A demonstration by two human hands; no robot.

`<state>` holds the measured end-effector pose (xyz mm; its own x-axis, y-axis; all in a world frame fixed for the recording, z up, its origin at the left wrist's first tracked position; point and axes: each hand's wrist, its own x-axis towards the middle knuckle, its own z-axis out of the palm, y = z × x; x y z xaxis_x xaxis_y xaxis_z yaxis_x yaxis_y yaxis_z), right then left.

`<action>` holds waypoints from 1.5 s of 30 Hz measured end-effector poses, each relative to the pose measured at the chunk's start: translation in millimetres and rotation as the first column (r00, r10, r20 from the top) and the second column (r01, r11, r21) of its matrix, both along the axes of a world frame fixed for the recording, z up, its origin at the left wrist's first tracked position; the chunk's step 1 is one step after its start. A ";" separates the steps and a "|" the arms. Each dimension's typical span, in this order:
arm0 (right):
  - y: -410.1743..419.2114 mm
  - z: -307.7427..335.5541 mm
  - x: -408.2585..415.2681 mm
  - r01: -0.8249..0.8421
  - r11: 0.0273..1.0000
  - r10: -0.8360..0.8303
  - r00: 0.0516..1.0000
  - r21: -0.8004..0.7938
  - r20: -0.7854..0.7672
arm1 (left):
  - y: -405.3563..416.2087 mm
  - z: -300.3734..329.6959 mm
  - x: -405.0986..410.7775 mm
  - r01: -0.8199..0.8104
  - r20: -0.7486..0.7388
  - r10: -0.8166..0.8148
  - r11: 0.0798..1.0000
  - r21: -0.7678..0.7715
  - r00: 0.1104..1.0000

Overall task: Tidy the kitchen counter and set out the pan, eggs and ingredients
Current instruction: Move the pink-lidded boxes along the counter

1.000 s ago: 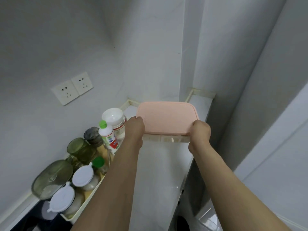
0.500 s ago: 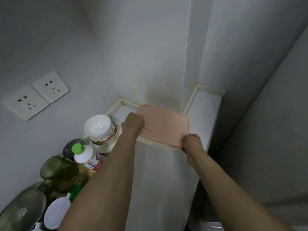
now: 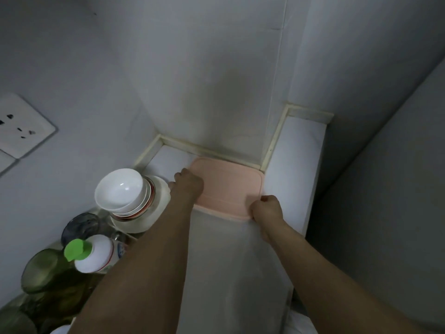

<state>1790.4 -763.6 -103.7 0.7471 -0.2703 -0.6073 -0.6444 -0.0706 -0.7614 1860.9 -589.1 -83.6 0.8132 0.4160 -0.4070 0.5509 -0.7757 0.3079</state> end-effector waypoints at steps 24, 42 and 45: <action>70.7 0.9 74.1 0.016 0.898 0.003 0.999 0.440 -0.043 | 26.5 -16.5 44.0 0.324 -0.044 -0.321 0.929 0.178 0.946; 110.9 1.6 103.8 0.039 0.789 -0.031 0.999 0.613 -0.024 | 61.6 -24.6 80.7 0.207 -0.024 -0.206 0.966 0.153 0.978; 114.7 1.6 106.4 0.034 0.774 -0.034 0.999 0.632 -0.013 | 66.0 -24.9 81.8 0.202 -0.025 -0.200 0.969 0.140 0.979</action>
<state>1896.8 -648.9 -102.2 0.7441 0.1495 -0.6511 -0.6379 0.4483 -0.6262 1942.7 -523.0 -108.5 0.8821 0.2981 -0.3648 0.3817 -0.9061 0.1825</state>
